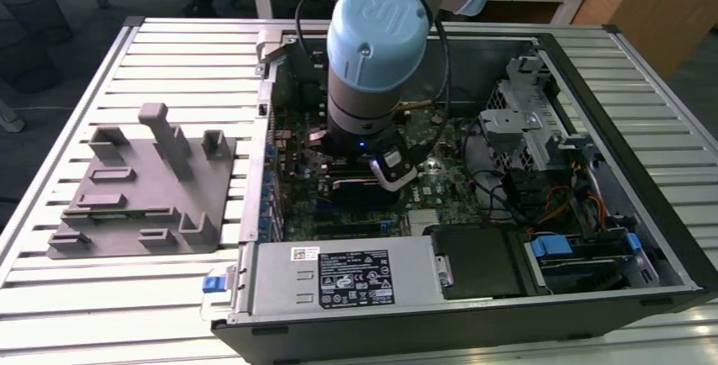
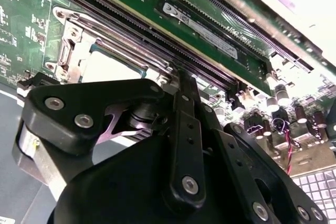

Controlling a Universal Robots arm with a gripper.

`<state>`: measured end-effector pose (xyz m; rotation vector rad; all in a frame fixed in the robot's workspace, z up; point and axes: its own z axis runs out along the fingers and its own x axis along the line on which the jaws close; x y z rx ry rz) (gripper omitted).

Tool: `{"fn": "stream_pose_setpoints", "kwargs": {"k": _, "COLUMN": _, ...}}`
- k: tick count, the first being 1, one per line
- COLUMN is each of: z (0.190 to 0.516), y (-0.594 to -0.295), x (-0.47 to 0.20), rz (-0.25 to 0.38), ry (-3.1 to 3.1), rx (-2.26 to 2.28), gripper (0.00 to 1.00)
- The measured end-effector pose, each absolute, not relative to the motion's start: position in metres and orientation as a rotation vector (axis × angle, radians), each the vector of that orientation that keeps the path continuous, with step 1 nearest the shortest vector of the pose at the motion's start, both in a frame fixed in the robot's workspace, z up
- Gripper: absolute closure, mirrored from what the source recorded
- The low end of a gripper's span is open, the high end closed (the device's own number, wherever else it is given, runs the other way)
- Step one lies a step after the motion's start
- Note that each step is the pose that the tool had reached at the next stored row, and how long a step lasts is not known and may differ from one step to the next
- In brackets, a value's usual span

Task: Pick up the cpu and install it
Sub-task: 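Install the second cpu locking lever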

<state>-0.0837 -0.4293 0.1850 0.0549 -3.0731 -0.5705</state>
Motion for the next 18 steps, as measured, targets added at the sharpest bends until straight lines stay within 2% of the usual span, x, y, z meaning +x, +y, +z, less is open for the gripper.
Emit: {"fn": "stream_pose_setpoints", "kwargs": {"k": 18, "z": 0.1818, "y": -0.4276, "x": -0.0868, "rz": -0.591, "ry": -3.069, "rx": 0.055, "gripper": 0.89}}
